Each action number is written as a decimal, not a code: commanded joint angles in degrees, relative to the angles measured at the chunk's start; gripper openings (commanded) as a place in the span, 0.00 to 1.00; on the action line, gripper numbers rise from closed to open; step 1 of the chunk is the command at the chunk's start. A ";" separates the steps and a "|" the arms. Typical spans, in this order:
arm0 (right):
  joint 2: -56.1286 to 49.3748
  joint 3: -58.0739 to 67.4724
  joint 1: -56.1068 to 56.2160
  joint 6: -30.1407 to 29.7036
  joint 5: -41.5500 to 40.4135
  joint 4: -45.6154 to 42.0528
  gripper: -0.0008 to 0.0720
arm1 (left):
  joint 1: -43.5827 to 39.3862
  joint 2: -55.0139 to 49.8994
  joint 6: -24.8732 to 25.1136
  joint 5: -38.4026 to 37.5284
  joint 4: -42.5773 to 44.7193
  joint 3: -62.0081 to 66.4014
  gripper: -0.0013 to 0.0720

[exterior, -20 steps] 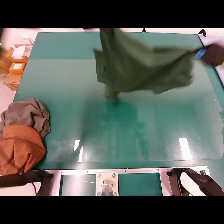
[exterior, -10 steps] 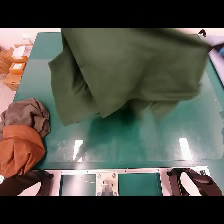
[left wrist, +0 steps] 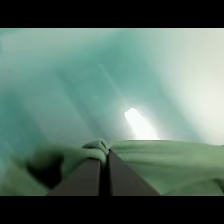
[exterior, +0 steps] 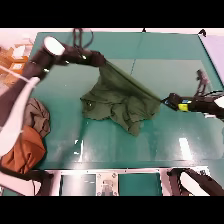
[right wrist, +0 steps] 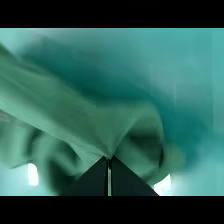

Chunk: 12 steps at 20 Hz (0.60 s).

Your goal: Fold the shirts.

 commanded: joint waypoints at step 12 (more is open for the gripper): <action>-14.16 8.70 -5.29 1.33 13.57 -4.42 0.69 | 20.74 -7.15 -15.52 -48.33 1.07 10.27 0.86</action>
